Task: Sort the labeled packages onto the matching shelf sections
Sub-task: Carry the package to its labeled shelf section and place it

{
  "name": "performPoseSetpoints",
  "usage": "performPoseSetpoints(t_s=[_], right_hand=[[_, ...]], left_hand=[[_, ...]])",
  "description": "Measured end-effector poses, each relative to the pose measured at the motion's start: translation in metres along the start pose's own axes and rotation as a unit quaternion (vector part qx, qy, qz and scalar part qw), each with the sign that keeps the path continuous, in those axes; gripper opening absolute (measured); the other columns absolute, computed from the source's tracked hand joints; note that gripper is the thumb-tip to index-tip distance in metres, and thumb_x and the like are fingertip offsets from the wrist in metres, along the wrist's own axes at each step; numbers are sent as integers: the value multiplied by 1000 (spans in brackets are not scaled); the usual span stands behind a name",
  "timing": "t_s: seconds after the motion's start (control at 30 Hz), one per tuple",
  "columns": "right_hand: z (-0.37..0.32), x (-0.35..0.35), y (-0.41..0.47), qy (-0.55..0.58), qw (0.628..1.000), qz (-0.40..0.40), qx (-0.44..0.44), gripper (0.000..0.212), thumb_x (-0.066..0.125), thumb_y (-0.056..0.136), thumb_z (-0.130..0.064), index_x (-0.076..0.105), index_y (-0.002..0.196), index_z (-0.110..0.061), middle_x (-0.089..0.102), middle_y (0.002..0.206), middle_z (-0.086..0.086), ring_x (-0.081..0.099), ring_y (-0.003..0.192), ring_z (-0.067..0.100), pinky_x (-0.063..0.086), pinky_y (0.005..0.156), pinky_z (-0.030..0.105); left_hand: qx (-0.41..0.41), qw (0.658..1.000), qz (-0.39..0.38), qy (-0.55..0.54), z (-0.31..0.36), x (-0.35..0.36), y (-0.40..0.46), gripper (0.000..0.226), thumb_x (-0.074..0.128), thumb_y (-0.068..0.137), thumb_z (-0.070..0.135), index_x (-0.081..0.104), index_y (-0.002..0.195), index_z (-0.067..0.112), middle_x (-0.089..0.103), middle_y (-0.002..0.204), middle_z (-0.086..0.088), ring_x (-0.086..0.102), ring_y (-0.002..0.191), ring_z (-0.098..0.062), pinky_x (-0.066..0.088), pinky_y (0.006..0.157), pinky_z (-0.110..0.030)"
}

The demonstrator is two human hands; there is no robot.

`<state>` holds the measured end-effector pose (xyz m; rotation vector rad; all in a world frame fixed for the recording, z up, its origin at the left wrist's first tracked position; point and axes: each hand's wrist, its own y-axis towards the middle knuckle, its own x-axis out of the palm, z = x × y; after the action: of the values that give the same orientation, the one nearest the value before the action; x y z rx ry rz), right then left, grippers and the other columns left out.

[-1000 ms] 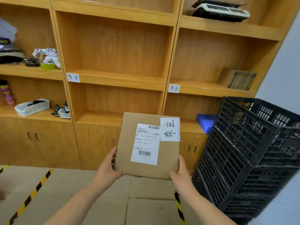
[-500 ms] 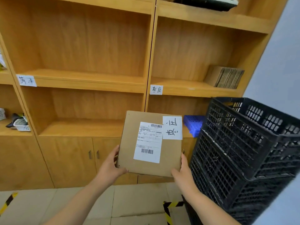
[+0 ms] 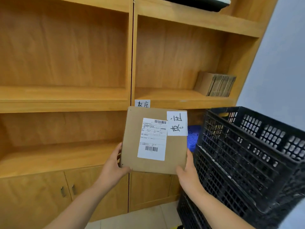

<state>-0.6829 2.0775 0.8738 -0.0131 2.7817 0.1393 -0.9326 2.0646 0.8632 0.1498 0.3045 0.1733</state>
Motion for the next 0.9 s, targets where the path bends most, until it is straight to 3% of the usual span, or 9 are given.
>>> performPoseSetpoints(t_s=[0.23, 0.33, 0.37, 0.43, 0.5, 0.57, 0.63, 0.73, 0.9], right_hand=[[11, -11, 70, 13, 998, 42, -45, 82, 42, 91, 1, -2, 147, -40, 15, 149, -16, 33, 121, -6, 32, 102, 20], [13, -17, 106, -16, 994, 51, -97, 80, 38, 92, -1, 4, 135, -60, 21, 143, -17, 40, 118, 2, 39, 93, 22], [13, -20, 121, -25, 992, 51, -117, 82, 37, 93, -2, 6, 129, -68, 22, 143, -16, 43, 118, 5, 43, 94, 27], [14, -26, 155, -39, 988, 47, -144, 79, 37, 95, -4, 10, 123, -74, 20, 146, -15, 45, 113, -7, 45, 88, 24], [14, -32, 189, -43, 986, 34, -157, 70, 39, 96, -11, 15, 124, -70, 15, 150, -13, 40, 108, -18, 40, 88, 20], [15, -40, 222, -46, 986, 17, -161, 64, 45, 96, -19, 16, 129, -66, 9, 154, -13, 36, 111, -10, 36, 98, 28], [15, -49, 255, -37, 984, 3, -176, 67, 53, 93, -22, 17, 130, -64, 8, 154, -15, 28, 123, -2, 31, 106, 29], [11, -62, 300, -32, 980, -11, -197, 75, 63, 86, -20, 20, 132, -61, 9, 151, -19, 25, 126, -2, 29, 113, 31], [-4, -72, 360, -64, 970, -30, -233, 87, 74, 75, -28, 23, 140, -51, 0, 154, -18, 17, 128, -4, 26, 109, 27]], left_hand=[[25, 1000, 8, 6, 4, 26, 70, 98, 74, 68, -2, 22, 145, 26, 47, 135, 5, 46, 125, -15, 48, 96, -30], [32, 999, 25, -1, 10, 44, 101, 96, 73, 69, -2, 22, 145, 26, 46, 135, 9, 43, 125, -9, 48, 85, -14], [34, 999, 34, -3, 13, 49, 113, 95, 73, 70, -2, 22, 145, 26, 46, 134, 10, 42, 125, -8, 46, 87, -13], [39, 998, 54, -7, 18, 59, 137, 94, 73, 69, -1, 24, 144, 28, 47, 133, 12, 44, 124, -7, 44, 98, -25], [39, 996, 76, -6, 26, 68, 163, 93, 74, 69, 0, 26, 143, 30, 50, 126, 20, 48, 118, 1, 44, 98, -26], [39, 995, 92, -2, 36, 78, 187, 91, 74, 69, -1, 27, 142, 31, 49, 118, 28, 49, 107, 13, 43, 90, -15], [39, 994, 106, 2, 47, 88, 211, 91, 73, 71, -2, 26, 142, 31, 48, 119, 25, 48, 109, 8, 41, 91, -16], [38, 992, 121, 14, 60, 101, 243, 92, 73, 72, 2, 24, 143, 34, 46, 116, 25, 43, 116, -4, 42, 93, -25], [46, 982, 179, 28, 75, 106, 284, 91, 75, 72, 8, 23, 144, 31, 44, 129, 13, 42, 120, -7, 39, 98, -27]])
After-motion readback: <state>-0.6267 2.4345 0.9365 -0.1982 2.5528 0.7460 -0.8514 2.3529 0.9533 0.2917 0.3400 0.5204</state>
